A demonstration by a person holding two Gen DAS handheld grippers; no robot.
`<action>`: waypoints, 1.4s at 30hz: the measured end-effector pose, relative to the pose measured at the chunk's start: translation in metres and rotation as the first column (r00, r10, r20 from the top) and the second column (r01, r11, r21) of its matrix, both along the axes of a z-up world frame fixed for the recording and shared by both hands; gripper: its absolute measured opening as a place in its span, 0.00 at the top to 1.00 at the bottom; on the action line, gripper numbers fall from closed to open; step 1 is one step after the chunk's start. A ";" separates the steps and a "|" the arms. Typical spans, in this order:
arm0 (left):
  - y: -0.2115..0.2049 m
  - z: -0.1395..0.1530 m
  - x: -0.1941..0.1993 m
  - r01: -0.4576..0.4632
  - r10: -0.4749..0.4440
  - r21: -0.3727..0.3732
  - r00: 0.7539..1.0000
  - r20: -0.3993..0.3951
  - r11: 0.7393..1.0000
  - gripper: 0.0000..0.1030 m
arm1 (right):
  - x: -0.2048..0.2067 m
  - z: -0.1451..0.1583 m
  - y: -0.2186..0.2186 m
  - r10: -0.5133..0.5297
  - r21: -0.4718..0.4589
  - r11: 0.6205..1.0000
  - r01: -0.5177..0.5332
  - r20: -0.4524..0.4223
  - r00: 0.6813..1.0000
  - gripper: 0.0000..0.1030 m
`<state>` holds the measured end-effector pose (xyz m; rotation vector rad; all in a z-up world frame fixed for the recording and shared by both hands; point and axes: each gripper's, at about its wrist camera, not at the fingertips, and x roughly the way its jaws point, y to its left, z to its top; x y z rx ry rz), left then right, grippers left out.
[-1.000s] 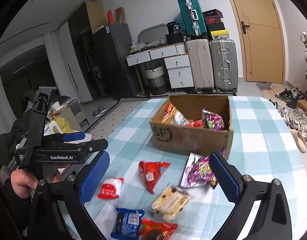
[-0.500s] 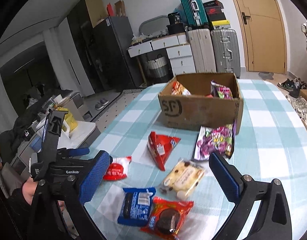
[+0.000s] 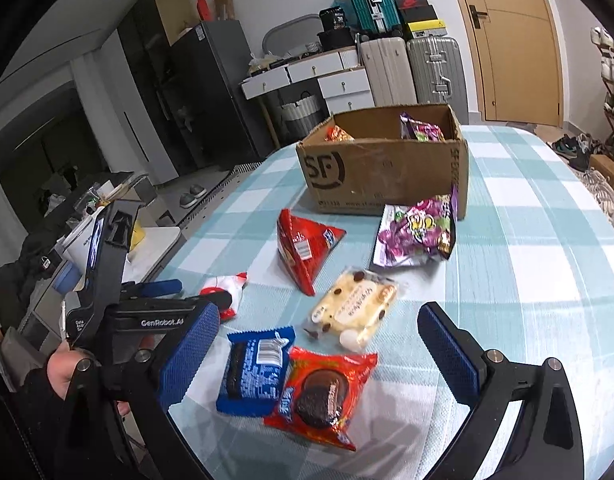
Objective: Organize snacks
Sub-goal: 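Withdraw both open tools from the box back toward the remaining snacks, then grasp the red-white balloon-gum bag with the left tool while the right tool approaches the Oreo pack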
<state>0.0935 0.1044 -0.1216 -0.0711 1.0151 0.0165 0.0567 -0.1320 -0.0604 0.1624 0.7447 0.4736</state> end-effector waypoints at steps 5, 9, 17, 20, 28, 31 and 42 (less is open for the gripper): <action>0.000 -0.005 0.004 0.008 -0.008 -0.023 1.000 -0.011 1.000 0.19 | -0.001 -0.006 0.000 0.000 0.002 1.000 0.000 -0.017 1.000 0.02; -0.006 -0.005 0.001 0.056 -0.056 0.018 0.998 0.011 0.998 0.47 | -0.003 -0.009 0.002 0.006 0.005 1.000 -0.006 -0.022 1.000 0.02; 0.000 -0.003 -0.009 0.110 -0.109 -0.050 0.993 0.037 0.993 0.59 | -0.007 -0.018 0.013 0.050 0.021 0.999 -0.049 -0.048 0.998 0.02; 0.003 -0.002 -0.011 0.110 -0.107 -0.071 0.994 0.037 0.991 0.59 | -0.010 -0.019 0.018 0.065 0.016 0.998 -0.065 -0.046 0.997 0.02; 0.006 0.003 -0.018 0.108 -0.104 -0.100 0.994 0.046 0.989 0.59 | -0.012 -0.025 0.015 0.038 0.000 0.999 -0.038 -0.064 0.997 0.02; 0.006 0.004 -0.022 0.107 -0.102 -0.100 0.994 0.049 0.989 0.59 | -0.012 -0.029 0.010 0.012 -0.013 1.000 -0.013 -0.071 0.997 0.02; 0.008 0.015 -0.035 0.110 -0.103 -0.111 0.992 0.071 0.988 0.59 | -0.012 -0.045 0.006 -0.018 -0.039 0.999 0.015 -0.092 0.996 0.02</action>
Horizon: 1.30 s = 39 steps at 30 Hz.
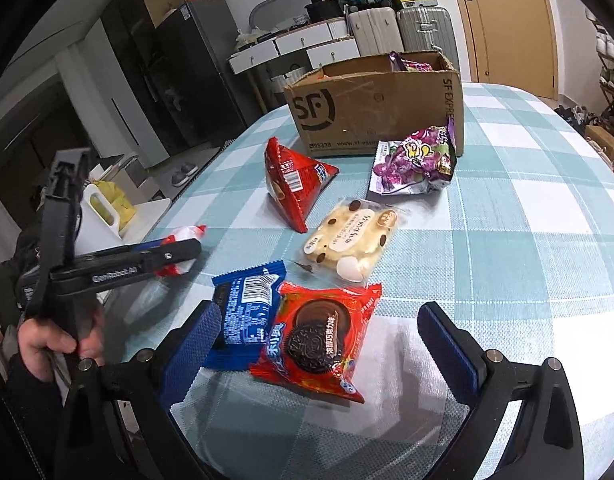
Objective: Organize snacks
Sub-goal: 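Grasp the red-white balloon-gum bag with the left tool while the right tool approaches the Oreo pack, then grasp the red Oreo pack with the right tool while the left tool lifts the gum bag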
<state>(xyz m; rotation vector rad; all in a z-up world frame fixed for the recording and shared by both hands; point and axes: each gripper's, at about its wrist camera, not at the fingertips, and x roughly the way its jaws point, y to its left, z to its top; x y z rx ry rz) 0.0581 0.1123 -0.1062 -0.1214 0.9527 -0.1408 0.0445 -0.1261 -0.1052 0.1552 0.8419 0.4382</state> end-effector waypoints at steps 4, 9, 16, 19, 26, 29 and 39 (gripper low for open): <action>0.001 0.001 -0.005 0.001 -0.001 -0.006 1.000 0.002 1.000 0.59 | 0.002 -0.006 -0.002 -0.015 0.002 1.000 0.015 -0.013 1.000 0.03; 0.002 -0.001 -0.008 0.000 0.000 -0.011 1.000 -0.007 1.000 0.59 | 0.007 -0.013 -0.007 -0.038 0.010 0.999 0.039 -0.042 0.998 0.08; 0.006 -0.004 -0.008 -0.010 0.010 -0.020 1.000 -0.013 1.000 0.59 | 0.008 -0.017 -0.002 -0.043 -0.019 0.999 0.042 -0.043 0.998 0.17; 0.006 -0.004 -0.008 -0.008 0.007 -0.023 1.000 -0.013 1.000 0.59 | 0.007 -0.017 0.004 -0.035 -0.046 0.998 0.033 -0.034 0.999 0.20; 0.007 -0.004 -0.009 -0.009 0.009 -0.027 1.000 -0.011 1.000 0.59 | -0.001 -0.019 0.030 0.035 -0.162 0.986 -0.032 0.013 0.999 0.54; 0.008 -0.002 -0.010 -0.010 0.009 -0.032 1.000 -0.007 0.999 0.59 | -0.005 -0.018 0.035 0.062 -0.174 0.983 -0.056 0.028 0.998 0.54; 0.004 0.006 -0.015 0.005 -0.004 -0.035 1.000 0.014 0.999 0.59 | 0.000 -0.007 0.011 0.023 -0.057 0.998 -0.022 0.011 1.000 0.54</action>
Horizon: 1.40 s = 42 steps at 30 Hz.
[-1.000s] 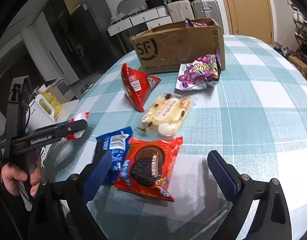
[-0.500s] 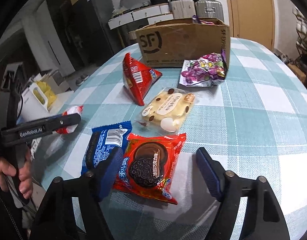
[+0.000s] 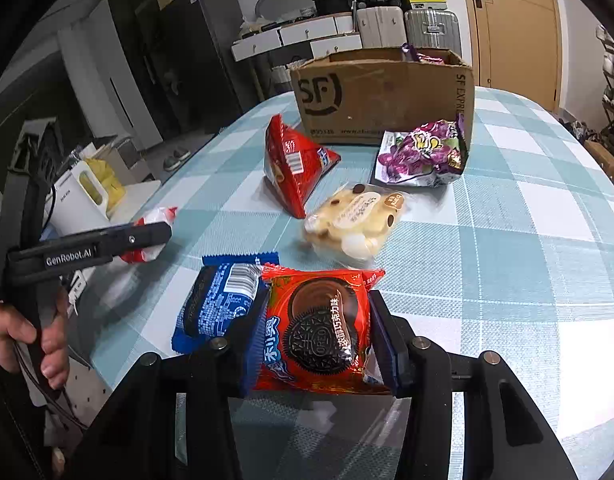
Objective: Organize snacks
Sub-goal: 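Grasp the red Oreo pack with the right tool while the left tool lifts the gum bag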
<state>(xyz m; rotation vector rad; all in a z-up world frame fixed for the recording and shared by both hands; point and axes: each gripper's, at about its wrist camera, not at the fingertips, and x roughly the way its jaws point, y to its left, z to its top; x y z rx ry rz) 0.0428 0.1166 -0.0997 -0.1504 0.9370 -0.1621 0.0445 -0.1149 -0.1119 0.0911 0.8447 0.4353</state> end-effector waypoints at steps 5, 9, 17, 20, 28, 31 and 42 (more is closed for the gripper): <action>-0.005 0.004 -0.001 0.012 -0.012 0.003 1.000 0.006 1.000 0.59 | 0.000 0.009 -0.006 -0.004 0.020 1.000 0.004 0.020 1.000 0.54; -0.009 0.010 0.001 0.023 -0.023 0.000 1.000 0.011 1.000 0.59 | -0.001 0.018 -0.011 -0.008 0.039 0.999 0.007 0.036 0.999 0.54; -0.027 0.031 0.013 0.060 -0.061 0.021 0.997 0.051 0.998 0.59 | 0.003 0.039 -0.021 -0.007 0.065 0.998 0.002 0.068 0.998 0.54; -0.035 0.039 0.021 0.085 -0.086 0.021 0.995 0.057 0.996 0.59 | 0.008 0.048 -0.023 -0.001 0.065 0.998 -0.004 0.082 0.997 0.54; -0.061 0.063 0.044 0.154 -0.159 0.059 0.983 0.087 0.986 0.59 | 0.030 0.065 -0.024 0.033 0.065 0.997 -0.039 0.098 0.995 0.54; -0.067 0.074 0.057 0.169 -0.174 0.052 0.980 0.096 0.984 0.59 | 0.041 0.075 -0.025 0.041 0.065 0.997 -0.049 0.114 0.993 0.54; -0.085 0.106 0.122 0.209 -0.211 0.025 0.974 0.087 0.978 0.59 | 0.093 0.107 -0.031 0.066 0.062 0.995 -0.077 0.168 0.984 0.54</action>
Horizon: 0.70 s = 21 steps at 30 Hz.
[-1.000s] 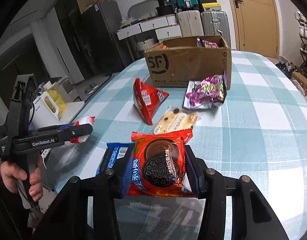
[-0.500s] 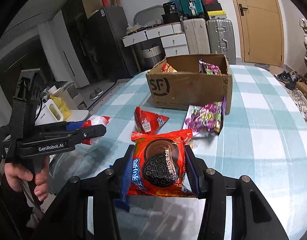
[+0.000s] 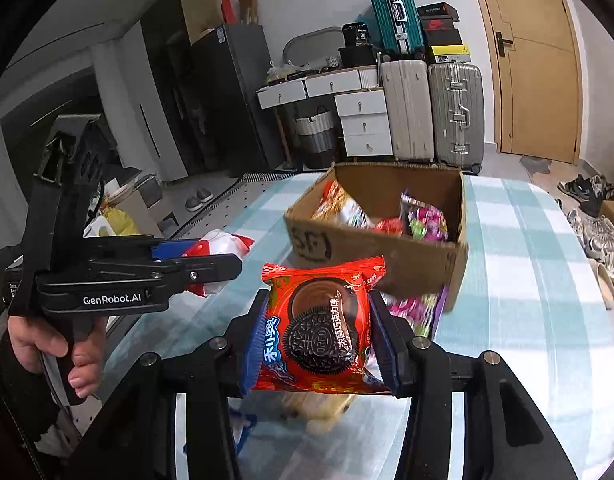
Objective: Organize snacks
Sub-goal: 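Grasp the red Oreo pack with the right tool while the left tool lifts the gum bag, then carry both bags over the box and open both tools to drop them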
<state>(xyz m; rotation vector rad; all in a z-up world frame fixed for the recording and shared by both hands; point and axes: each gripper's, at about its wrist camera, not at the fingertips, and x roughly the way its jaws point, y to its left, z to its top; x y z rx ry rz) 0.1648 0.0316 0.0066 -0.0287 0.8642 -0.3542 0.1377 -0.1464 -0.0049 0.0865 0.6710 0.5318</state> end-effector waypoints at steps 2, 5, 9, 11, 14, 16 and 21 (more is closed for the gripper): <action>-0.005 0.005 0.014 0.001 -0.001 0.005 1.000 0.004 1.000 0.59 | 0.013 0.005 -0.003 -0.003 0.005 1.000 0.003 -0.002 1.000 0.54; -0.010 0.011 0.034 0.005 -0.005 0.008 1.000 0.008 1.000 0.59 | 0.031 0.013 -0.004 -0.006 0.007 1.000 0.006 0.002 1.000 0.54; -0.017 0.016 0.060 0.011 -0.011 0.013 1.000 0.006 1.000 0.58 | 0.055 0.023 -0.003 -0.003 0.006 1.000 0.003 0.007 1.000 0.54; -0.020 0.016 0.075 0.013 -0.013 0.012 1.000 -0.006 1.000 0.58 | 0.069 0.028 -0.002 0.000 0.004 1.000 0.000 0.008 1.000 0.54; -0.025 0.015 0.096 0.013 -0.013 0.014 1.000 -0.017 1.000 0.58 | 0.089 0.031 0.001 0.011 0.007 1.000 -0.011 -0.011 1.000 0.54; -0.028 0.015 0.108 0.016 -0.015 0.011 1.000 -0.019 1.000 0.58 | 0.102 0.030 0.004 0.012 -0.002 1.000 -0.012 -0.022 1.000 0.54; -0.032 0.011 0.135 0.018 -0.018 0.010 0.999 -0.034 1.000 0.58 | 0.129 0.030 0.004 -0.006 -0.002 1.000 0.006 -0.042 0.999 0.54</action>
